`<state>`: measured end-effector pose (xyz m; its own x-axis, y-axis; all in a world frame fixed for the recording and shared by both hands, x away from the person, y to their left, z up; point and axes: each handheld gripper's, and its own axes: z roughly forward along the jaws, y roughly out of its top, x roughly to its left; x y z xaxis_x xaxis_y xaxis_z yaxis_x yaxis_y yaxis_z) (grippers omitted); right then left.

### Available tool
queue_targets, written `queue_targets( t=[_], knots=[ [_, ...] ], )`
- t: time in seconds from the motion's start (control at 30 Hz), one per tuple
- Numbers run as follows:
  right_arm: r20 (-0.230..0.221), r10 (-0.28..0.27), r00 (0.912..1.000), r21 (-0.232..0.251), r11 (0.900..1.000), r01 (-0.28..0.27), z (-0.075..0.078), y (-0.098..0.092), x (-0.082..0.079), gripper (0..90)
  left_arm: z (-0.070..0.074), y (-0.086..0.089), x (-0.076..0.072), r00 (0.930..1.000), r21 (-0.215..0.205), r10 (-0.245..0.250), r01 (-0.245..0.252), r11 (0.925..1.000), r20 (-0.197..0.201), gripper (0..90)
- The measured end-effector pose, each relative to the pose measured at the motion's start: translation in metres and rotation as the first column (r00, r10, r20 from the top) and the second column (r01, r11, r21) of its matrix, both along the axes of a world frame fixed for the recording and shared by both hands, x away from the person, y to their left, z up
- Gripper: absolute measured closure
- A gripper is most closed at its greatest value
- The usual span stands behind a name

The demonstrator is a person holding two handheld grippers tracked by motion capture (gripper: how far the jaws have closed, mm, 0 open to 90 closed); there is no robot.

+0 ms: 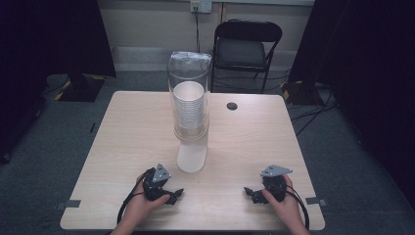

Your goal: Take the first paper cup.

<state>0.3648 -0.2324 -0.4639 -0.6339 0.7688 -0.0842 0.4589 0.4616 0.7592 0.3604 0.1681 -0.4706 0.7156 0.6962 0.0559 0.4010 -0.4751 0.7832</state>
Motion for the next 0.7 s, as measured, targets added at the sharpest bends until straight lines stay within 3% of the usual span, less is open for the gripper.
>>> queue_targets(
  t=[0.23,0.33,0.37,0.43,0.5,0.6,0.7],
  knots=[
    [-0.001,0.000,1.0000,0.001,1.000,0.000,0.000,0.000,0.000,3.3,0.000,-0.001,-0.001,1.0000,-0.001,0.007,-0.007,1.0000,-0.003,10.5],
    [-0.001,0.000,1.0000,0.002,1.000,0.000,0.000,0.000,0.000,3.3,0.002,0.000,0.000,0.9999,-0.022,0.010,-0.010,0.9997,0.000,19.4],
    [-0.001,-0.001,1.0000,0.002,1.000,0.001,0.000,0.000,0.000,3.3,0.005,0.000,0.001,0.9997,-0.056,0.025,-0.025,0.9981,-0.001,16.8],
    [-0.001,0.000,1.0000,0.001,1.000,0.000,0.000,0.000,0.000,3.3,0.009,0.001,0.002,0.9993,-0.060,0.031,-0.029,0.9977,0.020,16.5],
    [0.002,0.005,1.0000,0.000,1.000,-0.005,0.000,0.000,0.000,3.3,0.018,0.002,0.005,0.9987,-0.110,0.048,-0.046,0.9929,0.014,17.4],
    [0.002,0.005,1.0000,0.001,1.000,-0.005,0.000,0.000,0.000,3.3,0.024,0.003,0.007,0.9984,-0.126,0.053,-0.050,0.9907,0.020,17.5],
    [0.002,0.004,1.0000,0.001,1.000,-0.004,0.000,0.000,0.000,3.3,0.037,0.004,0.013,0.9960,-0.165,0.083,-0.076,0.9832,0.032,17.6]
  ],
)
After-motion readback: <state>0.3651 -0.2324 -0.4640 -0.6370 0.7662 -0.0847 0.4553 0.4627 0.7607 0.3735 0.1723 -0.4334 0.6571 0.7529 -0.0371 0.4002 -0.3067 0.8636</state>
